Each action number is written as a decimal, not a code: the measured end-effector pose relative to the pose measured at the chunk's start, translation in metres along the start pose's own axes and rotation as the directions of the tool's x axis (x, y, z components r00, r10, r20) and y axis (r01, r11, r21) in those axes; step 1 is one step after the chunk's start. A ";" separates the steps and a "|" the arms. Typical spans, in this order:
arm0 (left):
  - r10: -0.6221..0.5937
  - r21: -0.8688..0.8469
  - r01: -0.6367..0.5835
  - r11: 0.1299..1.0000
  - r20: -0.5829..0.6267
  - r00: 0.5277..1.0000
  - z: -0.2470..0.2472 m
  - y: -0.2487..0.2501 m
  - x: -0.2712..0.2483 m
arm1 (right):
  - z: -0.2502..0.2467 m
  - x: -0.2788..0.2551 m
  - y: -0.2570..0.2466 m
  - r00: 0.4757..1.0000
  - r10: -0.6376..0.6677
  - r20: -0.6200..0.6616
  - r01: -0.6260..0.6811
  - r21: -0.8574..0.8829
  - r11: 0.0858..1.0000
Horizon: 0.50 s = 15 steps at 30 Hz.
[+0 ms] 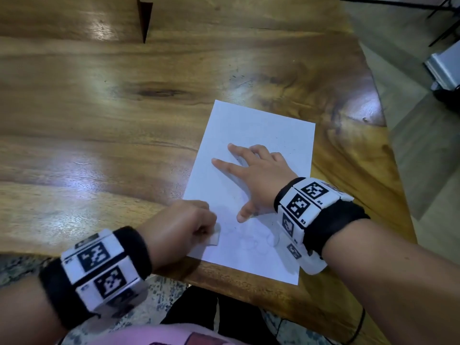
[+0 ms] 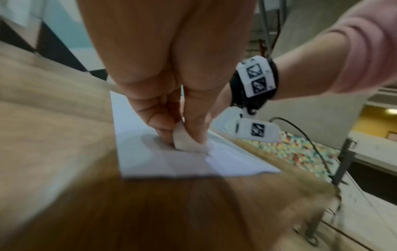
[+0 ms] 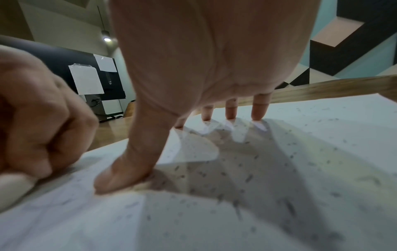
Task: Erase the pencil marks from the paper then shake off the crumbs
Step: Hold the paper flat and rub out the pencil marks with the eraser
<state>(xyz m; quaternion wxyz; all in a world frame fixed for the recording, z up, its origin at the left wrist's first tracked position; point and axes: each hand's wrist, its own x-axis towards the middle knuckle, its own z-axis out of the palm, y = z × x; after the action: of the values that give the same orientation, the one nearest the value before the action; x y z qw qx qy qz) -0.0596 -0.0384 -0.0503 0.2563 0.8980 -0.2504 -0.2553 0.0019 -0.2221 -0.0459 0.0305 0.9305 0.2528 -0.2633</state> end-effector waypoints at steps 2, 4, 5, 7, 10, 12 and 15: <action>-0.007 0.022 0.009 1.000 -0.102 0.995 -0.009 0.003 0.024 | 0.001 0.001 0.000 1.000 -0.003 0.000 0.003 0.005 1.000; -0.044 0.030 0.050 0.998 -0.162 0.986 -0.016 0.006 0.048 | 0.001 0.001 0.000 1.000 -0.004 -0.007 0.004 0.010 1.000; -0.061 0.029 0.066 0.997 -0.150 0.987 -0.015 0.006 0.052 | 0.002 0.001 0.000 1.000 -0.001 -0.005 0.001 0.013 1.000; -0.037 0.031 0.040 0.999 -0.096 0.995 -0.009 0.004 0.037 | 0.001 0.001 0.000 1.000 0.001 0.000 -0.001 0.008 1.000; -0.026 -0.013 0.026 1.000 0.049 0.998 0.004 0.005 -0.001 | 0.001 0.000 0.000 1.000 -0.001 -0.002 0.001 -0.003 1.000; -0.041 -0.020 0.042 0.999 0.043 0.998 0.001 0.005 0.003 | 0.001 0.000 0.000 1.000 0.001 -0.003 -0.001 -0.002 1.000; -0.019 0.038 0.024 0.999 -0.132 0.991 -0.011 0.002 0.032 | 0.001 0.001 0.000 1.000 0.002 -0.004 -0.002 0.000 1.000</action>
<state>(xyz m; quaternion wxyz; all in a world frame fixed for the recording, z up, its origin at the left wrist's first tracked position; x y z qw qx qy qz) -0.0303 -0.0547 -0.0520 0.2519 0.9204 -0.2283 -0.1932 0.0019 -0.2215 -0.0473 0.0301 0.9312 0.2521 -0.2615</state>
